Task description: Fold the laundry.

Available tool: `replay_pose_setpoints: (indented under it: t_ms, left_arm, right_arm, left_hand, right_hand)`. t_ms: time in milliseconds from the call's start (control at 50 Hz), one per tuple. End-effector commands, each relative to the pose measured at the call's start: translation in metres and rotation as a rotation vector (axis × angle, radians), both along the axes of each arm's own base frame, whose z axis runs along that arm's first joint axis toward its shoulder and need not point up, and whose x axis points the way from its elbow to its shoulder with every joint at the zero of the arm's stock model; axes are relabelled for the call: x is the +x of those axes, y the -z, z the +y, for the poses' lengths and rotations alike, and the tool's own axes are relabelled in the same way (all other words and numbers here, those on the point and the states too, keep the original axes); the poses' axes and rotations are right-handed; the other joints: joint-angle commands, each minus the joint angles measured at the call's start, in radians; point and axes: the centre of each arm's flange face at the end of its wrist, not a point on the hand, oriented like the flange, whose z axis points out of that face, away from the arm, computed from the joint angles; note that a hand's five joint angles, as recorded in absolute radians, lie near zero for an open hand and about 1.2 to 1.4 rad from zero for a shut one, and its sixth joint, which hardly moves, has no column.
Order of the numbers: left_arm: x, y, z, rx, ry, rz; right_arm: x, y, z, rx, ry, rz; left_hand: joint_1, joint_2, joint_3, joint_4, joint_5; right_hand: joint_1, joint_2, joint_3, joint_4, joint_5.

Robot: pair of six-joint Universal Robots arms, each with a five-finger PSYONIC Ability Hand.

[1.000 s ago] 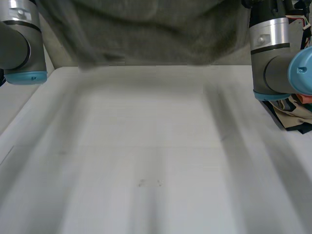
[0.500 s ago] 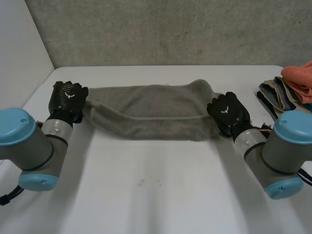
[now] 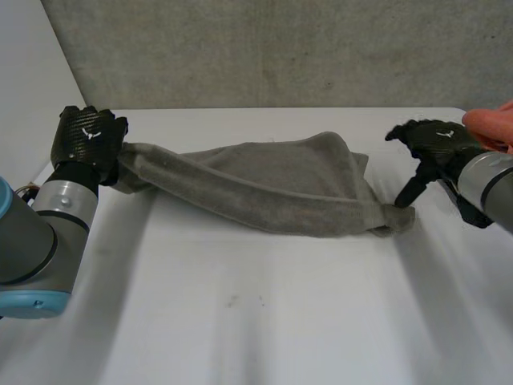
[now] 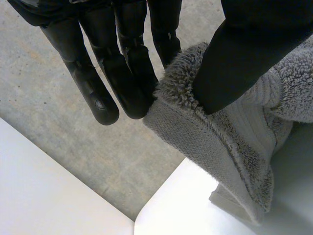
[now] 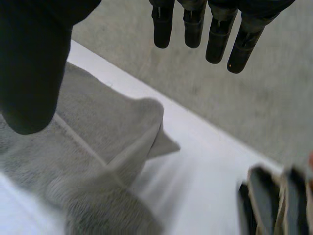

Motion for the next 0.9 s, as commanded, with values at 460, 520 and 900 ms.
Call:
replay_pose_setpoints:
  t_ms: [460,520,900]
  left_arm:
    - [0.006,-0.008,-0.015,-0.035,0.015,-0.003]
    - [0.005,-0.008,-0.015,-0.035,0.018,-0.003]
    - [0.011,-0.011,-0.02,-0.043,-0.002,-0.003]
  right_arm:
    - [-0.023,0.067,-0.074,0.401,0.08,-0.145]
    - [-0.018,0.067,-0.073,0.415,0.06,-0.171]
    - [-0.011,0.083,-0.067,0.47,0.057,-0.138]
  left_hand:
    - [0.302,0.199,0.202,0.194,0.259]
    - [0.302,0.199,0.202,0.194,0.259]
    - [0.302,0.199,0.202,0.194,0.259]
  right_hand:
    - [0.347,0.326,0.334,0.314,0.31]
    - [0.347,0.326,0.334,0.314,0.31]
    - [0.374,0.353,0.36,0.34,0.337]
